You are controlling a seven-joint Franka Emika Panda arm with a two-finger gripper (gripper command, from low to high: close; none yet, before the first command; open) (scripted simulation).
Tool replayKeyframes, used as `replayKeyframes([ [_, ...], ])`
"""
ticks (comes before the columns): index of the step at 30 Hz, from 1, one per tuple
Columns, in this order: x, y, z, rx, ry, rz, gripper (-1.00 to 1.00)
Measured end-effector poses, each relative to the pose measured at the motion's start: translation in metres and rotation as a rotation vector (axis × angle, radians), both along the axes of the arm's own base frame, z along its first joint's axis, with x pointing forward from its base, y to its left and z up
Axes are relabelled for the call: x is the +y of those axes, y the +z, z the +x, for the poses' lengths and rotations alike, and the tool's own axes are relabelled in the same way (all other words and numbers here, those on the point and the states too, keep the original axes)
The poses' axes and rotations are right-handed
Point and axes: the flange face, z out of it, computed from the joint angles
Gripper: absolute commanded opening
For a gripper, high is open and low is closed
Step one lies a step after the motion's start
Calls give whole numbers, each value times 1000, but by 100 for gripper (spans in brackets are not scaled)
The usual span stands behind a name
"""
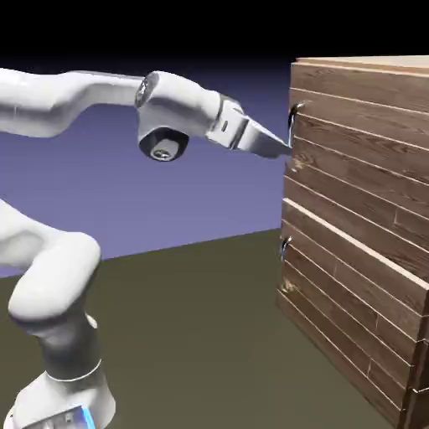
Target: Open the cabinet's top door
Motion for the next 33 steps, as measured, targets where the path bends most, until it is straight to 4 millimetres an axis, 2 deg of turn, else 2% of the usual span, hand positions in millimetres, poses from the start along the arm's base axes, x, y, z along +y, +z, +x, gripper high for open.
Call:
replayKeyframes([
  [8, 29, 8, -4, -115, 2, -11, 0],
  [15, 59, 0, 3, -205, 14, -35, 0],
  [23, 92, -28, 25, -291, 30, -75, 0],
  [31, 115, -77, 59, -356, 40, -119, 0],
  [32, 115, -77, 59, -356, 40, -119, 0],
  [33, 115, -76, 70, -357, 40, -120, 0],
])
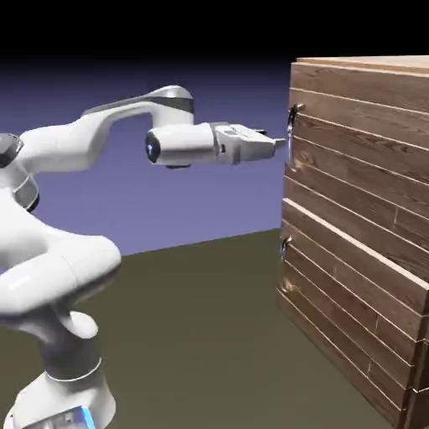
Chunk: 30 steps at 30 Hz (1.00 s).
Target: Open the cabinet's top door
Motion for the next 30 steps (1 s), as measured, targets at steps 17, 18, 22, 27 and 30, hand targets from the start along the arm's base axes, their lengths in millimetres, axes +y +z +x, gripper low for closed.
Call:
replayKeyframes([
  [17, -46, 0, -61, 2, 249, -1, -100],
  [18, -53, 0, -71, 0, 274, 1, -100],
  [22, -77, 0, -106, 1, 369, 1, -100],
  [27, -106, 0, -139, 1, 467, 1, -100],
  [30, -122, 0, -155, 1, 518, 1, -100],
])
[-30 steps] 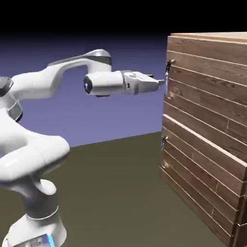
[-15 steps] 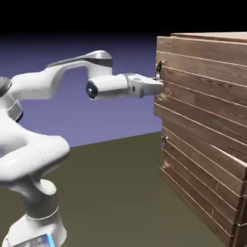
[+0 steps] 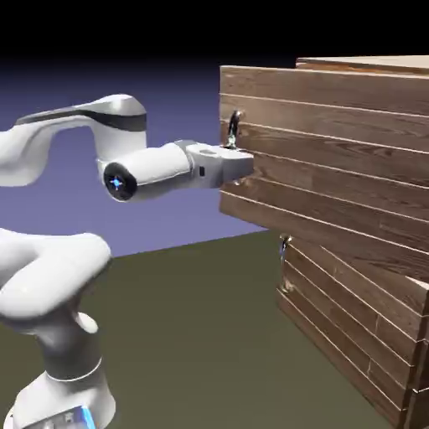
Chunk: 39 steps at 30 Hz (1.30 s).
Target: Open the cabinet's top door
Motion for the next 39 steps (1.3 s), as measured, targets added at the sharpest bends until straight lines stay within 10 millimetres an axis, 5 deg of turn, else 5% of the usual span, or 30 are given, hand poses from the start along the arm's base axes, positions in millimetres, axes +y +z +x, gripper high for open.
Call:
replayKeyframes([
  [20, -112, 0, -78, 0, 308, 0, -100],
  [39, -290, 0, -123, 0, 722, 0, -100],
])
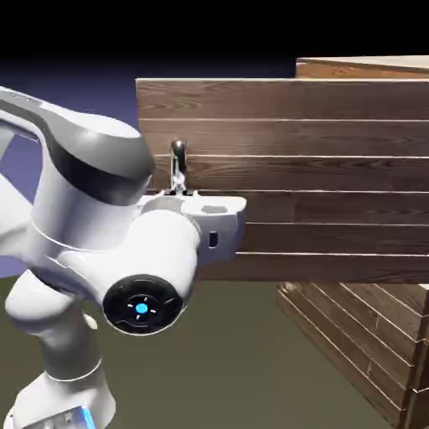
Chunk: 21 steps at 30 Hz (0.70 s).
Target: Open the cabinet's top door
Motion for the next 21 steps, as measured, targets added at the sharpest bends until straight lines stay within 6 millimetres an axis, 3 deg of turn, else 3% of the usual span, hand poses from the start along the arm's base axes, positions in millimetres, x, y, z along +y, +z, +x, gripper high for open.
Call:
replayKeyframes([
  [9, -63, 0, 2, 0, 142, 0, -100],
  [21, -94, 0, 7, 1, 214, -1, -100],
])
